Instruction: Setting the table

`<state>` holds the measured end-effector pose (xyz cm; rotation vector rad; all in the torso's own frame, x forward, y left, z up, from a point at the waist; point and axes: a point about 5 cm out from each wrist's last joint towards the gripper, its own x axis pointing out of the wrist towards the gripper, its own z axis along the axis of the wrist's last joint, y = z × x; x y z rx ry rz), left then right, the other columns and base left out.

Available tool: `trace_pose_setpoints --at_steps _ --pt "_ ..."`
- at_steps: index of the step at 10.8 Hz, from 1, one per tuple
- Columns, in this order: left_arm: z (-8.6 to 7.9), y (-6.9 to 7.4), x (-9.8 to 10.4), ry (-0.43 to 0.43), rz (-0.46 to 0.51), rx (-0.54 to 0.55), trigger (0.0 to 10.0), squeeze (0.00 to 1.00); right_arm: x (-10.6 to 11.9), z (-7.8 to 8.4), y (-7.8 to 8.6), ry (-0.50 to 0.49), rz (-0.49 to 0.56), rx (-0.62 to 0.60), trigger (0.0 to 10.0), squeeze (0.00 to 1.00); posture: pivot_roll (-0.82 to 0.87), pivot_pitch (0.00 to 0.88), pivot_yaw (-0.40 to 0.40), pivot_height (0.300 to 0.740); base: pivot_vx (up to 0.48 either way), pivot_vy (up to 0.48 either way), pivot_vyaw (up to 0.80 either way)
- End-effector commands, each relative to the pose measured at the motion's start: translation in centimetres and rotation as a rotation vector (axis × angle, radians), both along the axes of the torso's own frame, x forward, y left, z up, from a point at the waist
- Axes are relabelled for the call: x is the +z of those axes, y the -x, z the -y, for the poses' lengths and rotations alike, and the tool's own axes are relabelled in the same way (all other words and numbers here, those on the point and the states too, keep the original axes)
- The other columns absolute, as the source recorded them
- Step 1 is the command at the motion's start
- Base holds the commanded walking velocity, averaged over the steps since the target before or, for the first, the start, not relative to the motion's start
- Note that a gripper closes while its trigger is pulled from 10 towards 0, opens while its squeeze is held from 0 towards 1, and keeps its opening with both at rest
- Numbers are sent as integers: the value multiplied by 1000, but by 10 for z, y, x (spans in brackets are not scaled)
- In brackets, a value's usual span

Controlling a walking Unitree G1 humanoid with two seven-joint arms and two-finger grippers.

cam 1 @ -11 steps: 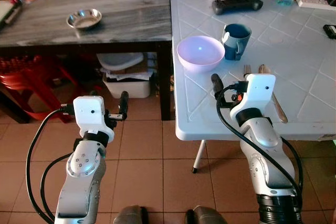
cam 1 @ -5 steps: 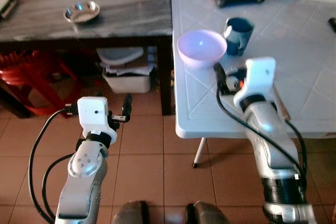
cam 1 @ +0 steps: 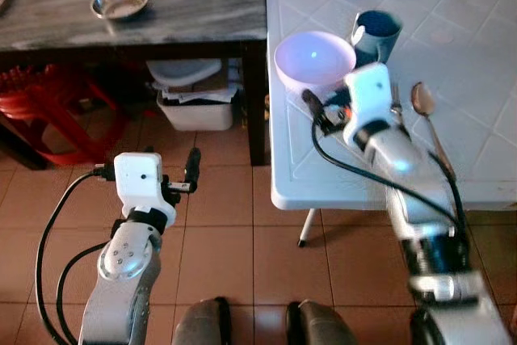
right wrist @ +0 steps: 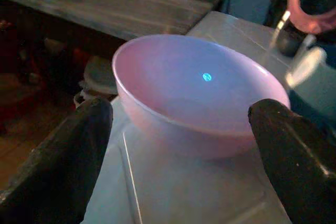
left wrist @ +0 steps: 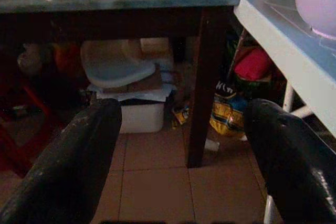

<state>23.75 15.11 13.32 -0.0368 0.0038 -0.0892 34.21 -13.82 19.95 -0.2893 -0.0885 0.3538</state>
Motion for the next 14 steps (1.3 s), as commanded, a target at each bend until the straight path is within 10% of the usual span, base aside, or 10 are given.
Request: trace_pose_setpoints --at_steps 1,12,13,14 --pt "-3 3 1 -11 -4 6 10000 0 3 -6 -1 31 19 41 10000 0 40 214 65 740 0 0 0" --pt "0 16 -9 -15 -93 -16 10000 0 23 -17 -33 314 -27 341 10000 0 45 256 58 740 0 0 0" --pt "0 18 -10 -17 -104 -16 10000 0 20 -16 -33 339 -41 352 510 0 47 259 59 740 0 0 0" --pt "1 18 -11 -16 -111 -19 10000 0 17 -13 -35 385 -49 351 0 0 48 259 58 740 0 0 0"
